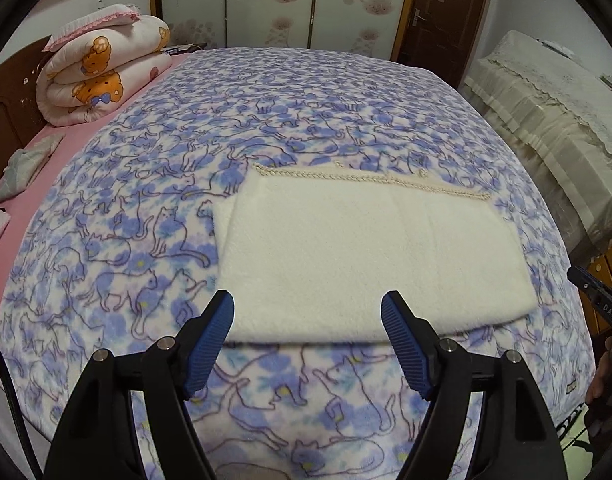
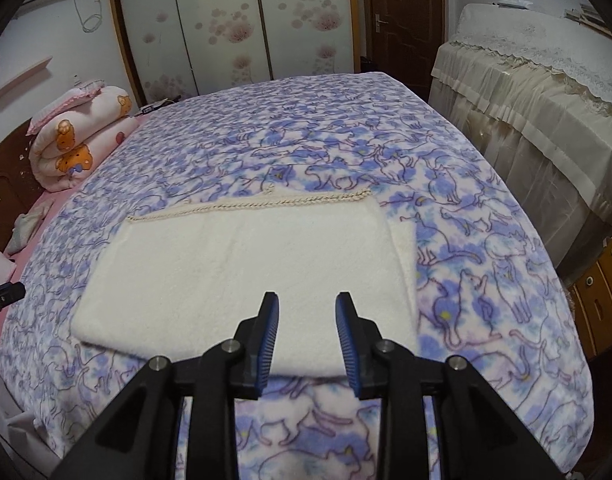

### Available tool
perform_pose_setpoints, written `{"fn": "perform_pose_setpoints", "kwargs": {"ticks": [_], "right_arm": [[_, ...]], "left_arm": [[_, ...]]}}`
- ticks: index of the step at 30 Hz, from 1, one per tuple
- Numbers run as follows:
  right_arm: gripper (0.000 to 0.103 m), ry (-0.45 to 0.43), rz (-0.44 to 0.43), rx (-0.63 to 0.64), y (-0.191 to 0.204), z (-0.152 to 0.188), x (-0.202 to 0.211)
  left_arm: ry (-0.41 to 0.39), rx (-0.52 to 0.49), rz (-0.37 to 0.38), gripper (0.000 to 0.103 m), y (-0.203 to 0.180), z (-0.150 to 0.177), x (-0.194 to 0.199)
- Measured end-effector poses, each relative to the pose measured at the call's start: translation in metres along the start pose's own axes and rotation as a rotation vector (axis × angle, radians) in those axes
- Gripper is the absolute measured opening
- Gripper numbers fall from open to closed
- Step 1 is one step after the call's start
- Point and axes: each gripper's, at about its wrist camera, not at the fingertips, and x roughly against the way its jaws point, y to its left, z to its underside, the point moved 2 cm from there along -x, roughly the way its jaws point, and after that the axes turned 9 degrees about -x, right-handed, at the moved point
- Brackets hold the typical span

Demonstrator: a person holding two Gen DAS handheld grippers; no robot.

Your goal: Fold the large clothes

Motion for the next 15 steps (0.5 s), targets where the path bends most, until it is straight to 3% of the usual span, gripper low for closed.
{"fn": "perform_pose_setpoints", "kwargs": {"ticks": [6,11,15], "right_arm": [[0.031,-0.028,-0.016,0.067,0.025,0.034,-0.001],[0.031,-0.059,-0.016,0.133,0.047,0.054,-0.017],[0.031,-0.034,-0.043,0.122,0.057,0.061,-0.043]], "left_arm": [[0.03,0.069,0.082,0.079,0.003,0.032,-0.027],[0.037,0.268,0.248,0.078,0.023,0.067,-0.076],[0.031,0.409,0.287,0.078,0.035,0.091,-0.122]]}}
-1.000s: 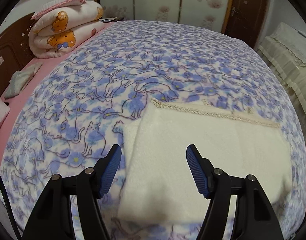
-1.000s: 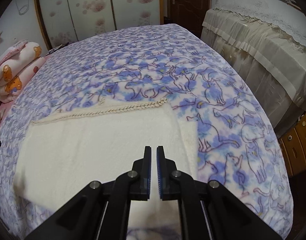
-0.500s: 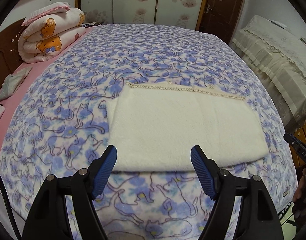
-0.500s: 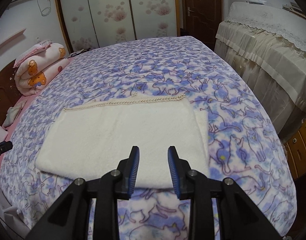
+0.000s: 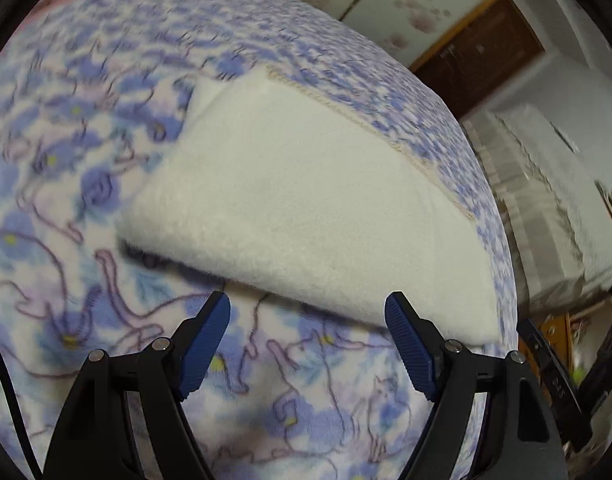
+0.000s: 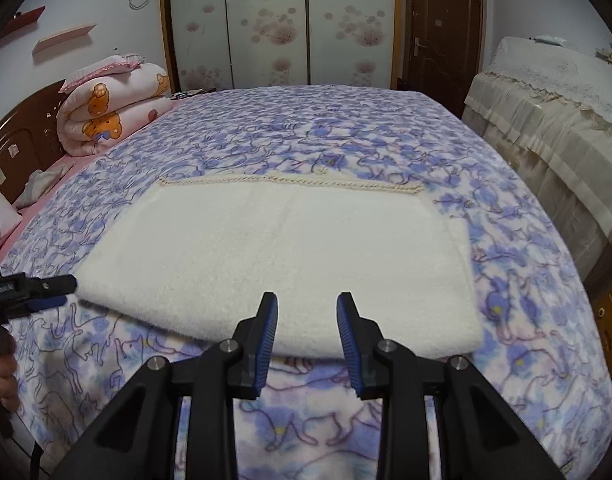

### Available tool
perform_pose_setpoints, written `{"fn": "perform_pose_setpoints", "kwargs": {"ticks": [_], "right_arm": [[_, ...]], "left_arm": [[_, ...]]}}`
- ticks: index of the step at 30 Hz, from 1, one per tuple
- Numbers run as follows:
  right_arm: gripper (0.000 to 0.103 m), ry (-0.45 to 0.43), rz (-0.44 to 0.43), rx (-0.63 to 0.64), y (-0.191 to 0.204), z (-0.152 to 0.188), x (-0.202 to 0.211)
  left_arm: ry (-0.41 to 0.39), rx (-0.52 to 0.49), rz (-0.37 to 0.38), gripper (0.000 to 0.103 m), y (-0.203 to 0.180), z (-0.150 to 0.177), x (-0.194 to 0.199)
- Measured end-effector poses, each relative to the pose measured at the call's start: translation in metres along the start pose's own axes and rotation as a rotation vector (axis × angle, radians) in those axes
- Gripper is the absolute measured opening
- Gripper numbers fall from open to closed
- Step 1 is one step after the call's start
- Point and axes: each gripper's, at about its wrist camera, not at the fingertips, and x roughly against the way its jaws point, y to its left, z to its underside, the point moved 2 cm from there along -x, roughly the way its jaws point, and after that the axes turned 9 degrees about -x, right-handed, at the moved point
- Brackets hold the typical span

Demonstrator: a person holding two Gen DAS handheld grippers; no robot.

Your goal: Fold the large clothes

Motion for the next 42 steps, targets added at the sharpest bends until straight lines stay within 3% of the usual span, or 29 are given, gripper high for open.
{"fn": "perform_pose_setpoints", "kwargs": {"ticks": [6,16,19,21,23,25,28,30,38,42], "right_arm": [[0.031,0.038,-0.032,-0.021,0.009,0.009,-0.036],[0.031,0.048,-0.064,-0.007,0.026,0.002,-0.083],[0.031,0.038,-0.063,0.001,0.035,-0.011,-0.099],[0.031,0.024,-0.052,0.016,0.042,-0.021,-0.11],[0.03,0.017,-0.053,0.03,0.051,-0.03,-0.12],[0.026,0.025,-0.051,0.05,0.058,-0.035,-0.131],[0.022,0.153,-0.02,0.114,0.07,-0.025,-0.161],[0.022,0.147,-0.014,0.144,0.071,-0.019,-0.165],[0.022,0.266,-0.278,-0.137,0.016,-0.027,-0.154],[0.022,0.233,-0.264,-0.229,-0.037,-0.034,-0.12]], "left_arm": [[-0.006,0.118,-0.003,0.078,0.034,0.0,-0.052],[-0.165,0.214,-0.03,0.078,0.055,-0.052,-0.092],[-0.208,0.234,-0.06,0.056,0.054,-0.064,-0.095],[-0.227,0.211,-0.077,0.025,0.049,-0.069,-0.093],[-0.245,0.175,-0.075,0.02,0.041,-0.074,-0.085],[-0.26,0.153,-0.073,0.019,0.034,-0.08,-0.075],[-0.304,0.08,-0.087,0.018,0.016,-0.088,-0.048],[-0.337,0.005,-0.091,0.018,-0.01,-0.093,-0.034],[-0.414,-0.317,-0.108,0.018,-0.14,-0.097,-0.007],[-0.398,-0.4,-0.071,0.018,-0.2,-0.094,-0.017]]}}
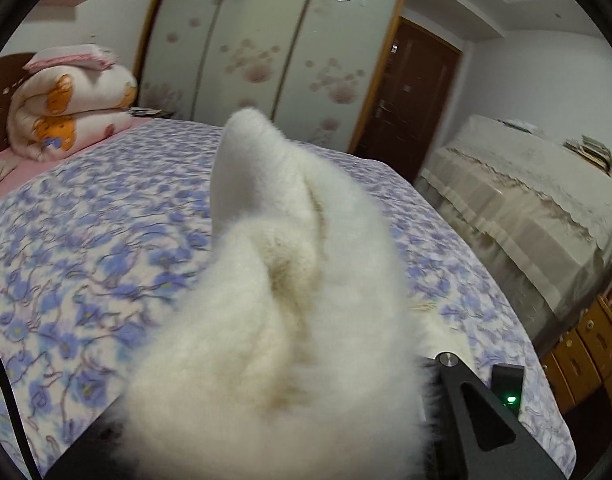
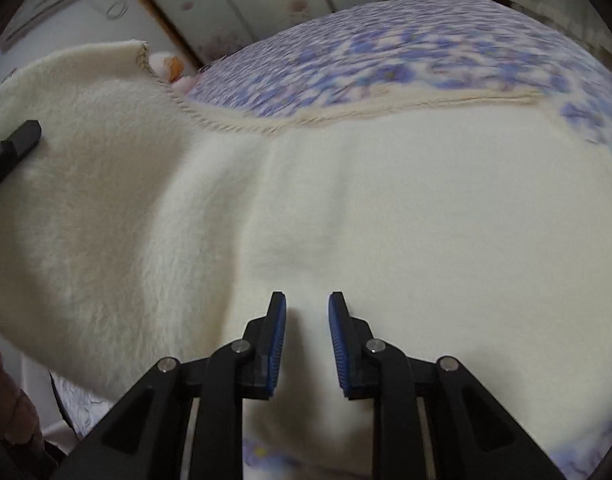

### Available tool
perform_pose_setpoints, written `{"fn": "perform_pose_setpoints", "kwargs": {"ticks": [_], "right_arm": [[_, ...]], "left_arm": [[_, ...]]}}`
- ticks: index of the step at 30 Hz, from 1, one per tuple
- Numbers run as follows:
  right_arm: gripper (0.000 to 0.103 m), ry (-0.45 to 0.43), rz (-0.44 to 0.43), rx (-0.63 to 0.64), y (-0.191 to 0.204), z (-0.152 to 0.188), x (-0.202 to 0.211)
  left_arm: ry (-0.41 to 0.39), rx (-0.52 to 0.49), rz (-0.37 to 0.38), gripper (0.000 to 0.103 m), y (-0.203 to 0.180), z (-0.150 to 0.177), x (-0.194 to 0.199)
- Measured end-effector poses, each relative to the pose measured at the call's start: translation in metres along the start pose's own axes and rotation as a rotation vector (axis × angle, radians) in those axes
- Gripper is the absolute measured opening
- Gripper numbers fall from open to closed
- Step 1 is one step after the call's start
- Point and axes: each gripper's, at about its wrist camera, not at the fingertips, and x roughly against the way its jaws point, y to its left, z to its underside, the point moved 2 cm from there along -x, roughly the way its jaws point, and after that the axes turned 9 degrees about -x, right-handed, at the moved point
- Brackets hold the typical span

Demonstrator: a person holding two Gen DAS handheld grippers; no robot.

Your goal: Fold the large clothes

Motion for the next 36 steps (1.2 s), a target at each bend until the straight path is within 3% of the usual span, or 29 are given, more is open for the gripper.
{"fn": "perform_pose_setpoints", "kwargs": {"ticks": [7,10,12,14,16,17,19,21,22,25,30,34,36], "right_arm": [[0.022,-0.209,0.157,-0.088,-0.101,-0.018,0.114],[0.022,-0.216,0.204,-0.136,-0.141,-0.011,0.135],[0.022,-0.202,0.226,-0.168,-0.163,-0.002,0.139],[0.022,-0.178,0.241,-0.194,-0.179,0.01,0.137],[0.022,-0.151,0.246,-0.211,-0.191,0.018,0.132],[0.022,-0.14,0.244,-0.219,-0.193,0.021,0.13],[0.022,-0.116,0.24,-0.237,-0.199,0.026,0.124],[0.022,-0.108,0.233,-0.252,-0.202,0.027,0.121],[0.022,-0.103,0.227,-0.261,-0.203,0.026,0.121],[0.022,-0.118,0.197,-0.27,-0.198,0.02,0.126],[0.025,-0.156,0.144,-0.246,-0.178,0.003,0.146],[0.033,-0.169,0.063,-0.218,-0.154,-0.014,0.16],[0.04,-0.158,0.027,-0.198,-0.141,-0.022,0.16]], "left_arm": [[0.05,-0.062,0.106,0.018,-0.113,0.008,-0.049],[0.114,-0.125,0.124,0.018,-0.161,0.037,-0.083],[0.2,-0.179,0.119,0.018,-0.188,0.068,-0.111],[0.248,-0.256,0.08,0.018,-0.204,0.098,-0.13],[0.243,-0.348,0.042,0.02,-0.214,0.118,-0.136],[0.229,-0.386,0.034,0.022,-0.216,0.123,-0.135],[0.232,-0.427,0.046,0.035,-0.218,0.124,-0.132],[0.275,-0.422,0.124,0.073,-0.22,0.119,-0.126],[0.295,-0.417,0.145,0.079,-0.221,0.113,-0.122],[0.321,-0.403,0.202,0.082,-0.221,0.098,-0.097],[0.343,-0.285,0.305,0.085,-0.188,0.07,-0.052],[0.309,-0.172,0.241,0.095,-0.129,0.054,-0.036],[0.325,-0.161,0.137,0.095,-0.097,0.055,-0.044]]}}
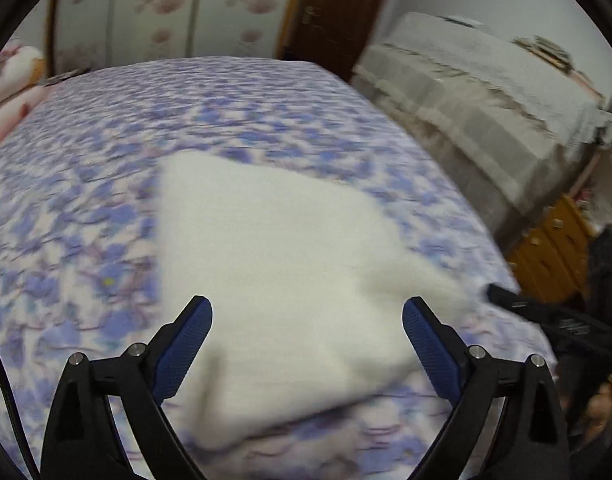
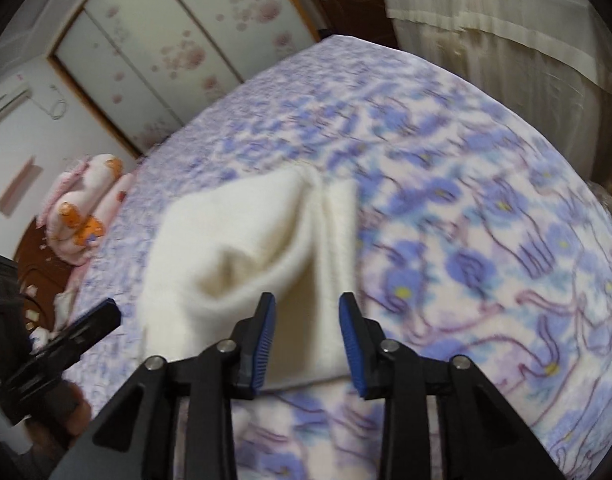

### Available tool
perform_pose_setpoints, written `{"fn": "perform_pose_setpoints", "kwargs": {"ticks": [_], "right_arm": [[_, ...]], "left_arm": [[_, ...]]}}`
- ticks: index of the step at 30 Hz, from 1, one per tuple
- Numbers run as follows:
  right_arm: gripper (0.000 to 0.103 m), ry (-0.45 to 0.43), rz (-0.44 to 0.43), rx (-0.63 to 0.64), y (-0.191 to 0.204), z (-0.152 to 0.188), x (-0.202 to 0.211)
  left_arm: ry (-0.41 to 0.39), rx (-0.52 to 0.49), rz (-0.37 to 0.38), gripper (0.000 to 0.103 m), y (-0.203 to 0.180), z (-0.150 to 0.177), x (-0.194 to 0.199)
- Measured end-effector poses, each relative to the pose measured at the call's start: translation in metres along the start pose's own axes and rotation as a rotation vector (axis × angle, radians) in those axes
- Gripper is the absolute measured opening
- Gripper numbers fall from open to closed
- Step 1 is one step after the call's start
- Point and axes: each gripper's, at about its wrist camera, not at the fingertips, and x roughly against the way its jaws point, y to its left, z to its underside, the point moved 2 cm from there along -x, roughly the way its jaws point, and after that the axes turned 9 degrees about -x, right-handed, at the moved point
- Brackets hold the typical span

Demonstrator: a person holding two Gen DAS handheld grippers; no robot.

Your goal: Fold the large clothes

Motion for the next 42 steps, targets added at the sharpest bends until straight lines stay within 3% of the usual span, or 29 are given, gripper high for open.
{"fn": "perform_pose_setpoints", "kwargs": {"ticks": [2,4,8,14,15,16,17,19,21,22,25,28,31,34,38,42], "right_arm": [[0.042,0.018,-0.014,0.01,0.013,-0.005,-0.006],[0.042,0.057,-0.032,0.011,0.026,-0.01,-0.016],[0.043,0.159,-0.049,0.02,0.051,-0.02,-0.043],[0.043,0.336,0.126,0.012,0.049,-0.024,-0.111],[0.028,0.35,0.118,0.018,0.046,-0.023,-0.117],[0.02,0.355,0.109,0.03,0.043,-0.022,-0.12],[0.02,0.342,0.103,0.033,0.04,-0.021,-0.119],[0.017,0.281,0.059,0.036,0.037,-0.022,-0.102],[0.016,0.184,0.004,0.048,0.037,-0.02,-0.07],[0.016,0.153,-0.012,0.053,0.036,-0.018,-0.058],[0.015,0.076,-0.01,0.082,0.025,-0.001,-0.036],[0.015,0.13,0.063,0.052,-0.007,0.017,-0.063],[0.016,0.149,0.028,-0.045,-0.035,0.027,-0.085],[0.02,0.145,0.012,-0.061,-0.032,0.023,-0.077],[0.027,0.126,0.057,-0.004,-0.014,0.008,-0.065],[0.05,0.054,0.048,-0.007,-0.005,-0.024,-0.061]], "left_arm": [[0.05,0.023,-0.101,0.095,0.026,0.005,-0.008],[0.084,0.059,-0.142,0.095,0.052,0.011,-0.015],[0.134,0.111,-0.131,0.095,0.081,0.02,-0.028],[0.132,0.114,-0.069,0.095,0.086,0.019,-0.042],[0.129,0.112,-0.06,0.095,0.085,0.016,-0.043],[0.13,0.11,-0.054,0.095,0.085,0.014,-0.048],[0.133,0.111,-0.049,0.095,0.084,0.012,-0.05],[0.131,0.105,-0.025,0.082,0.079,0.006,-0.05],[0.125,0.067,0.02,0.062,0.067,0.001,-0.046],[0.117,0.049,0.026,0.06,0.062,0.0,-0.044],[0.096,-0.014,0.03,0.06,0.043,0.002,-0.041],[0.113,-0.045,0.046,0.06,0.027,0.015,-0.056],[0.082,-0.114,-0.026,0.063,0.011,0.025,-0.063],[0.095,-0.194,-0.083,0.069,-0.002,0.025,-0.064],[0.118,-0.179,-0.018,0.075,0.005,0.016,-0.057],[0.109,-0.068,0.066,0.079,0.028,-0.001,-0.056]]}}
